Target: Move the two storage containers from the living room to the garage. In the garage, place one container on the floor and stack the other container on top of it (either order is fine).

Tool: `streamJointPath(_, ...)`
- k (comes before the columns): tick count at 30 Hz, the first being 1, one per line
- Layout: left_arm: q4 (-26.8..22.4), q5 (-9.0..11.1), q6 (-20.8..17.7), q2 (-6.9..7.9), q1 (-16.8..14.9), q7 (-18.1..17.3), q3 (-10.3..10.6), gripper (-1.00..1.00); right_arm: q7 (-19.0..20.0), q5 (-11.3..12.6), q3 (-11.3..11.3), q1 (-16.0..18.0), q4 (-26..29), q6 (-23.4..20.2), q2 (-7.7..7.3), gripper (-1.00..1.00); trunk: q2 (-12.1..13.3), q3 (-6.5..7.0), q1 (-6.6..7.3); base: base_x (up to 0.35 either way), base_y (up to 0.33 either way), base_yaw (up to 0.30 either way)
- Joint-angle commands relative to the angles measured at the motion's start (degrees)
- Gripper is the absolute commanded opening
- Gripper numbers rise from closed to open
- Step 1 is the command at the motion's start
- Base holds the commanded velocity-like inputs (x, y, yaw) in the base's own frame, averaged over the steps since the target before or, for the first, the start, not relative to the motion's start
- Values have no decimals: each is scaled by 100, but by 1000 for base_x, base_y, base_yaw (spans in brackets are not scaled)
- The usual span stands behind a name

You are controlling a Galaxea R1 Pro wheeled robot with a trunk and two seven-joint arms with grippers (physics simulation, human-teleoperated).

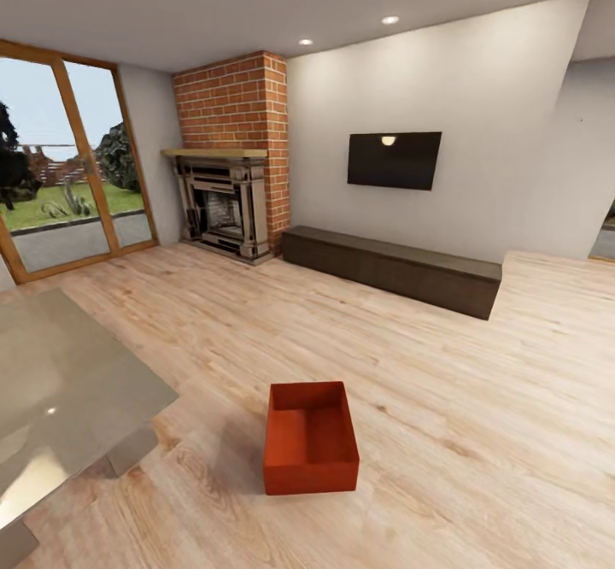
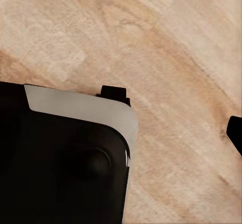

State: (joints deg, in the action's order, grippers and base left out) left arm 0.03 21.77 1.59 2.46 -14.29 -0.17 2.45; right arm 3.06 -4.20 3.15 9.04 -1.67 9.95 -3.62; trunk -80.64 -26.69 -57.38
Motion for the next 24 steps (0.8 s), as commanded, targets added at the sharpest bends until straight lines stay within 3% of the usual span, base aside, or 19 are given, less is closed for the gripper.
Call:
streamJointPath(1,4,39,16,0,-4,-3,27,100,2,-28,27,9,-18,33,-3,100,-3,-6,-3,315,0,0)
streamJointPath(24,3,39,17,0,-4,-1,27,100,2,-55,27,4,-18,33,-15,100,-3,-6,-3,315,0,0)
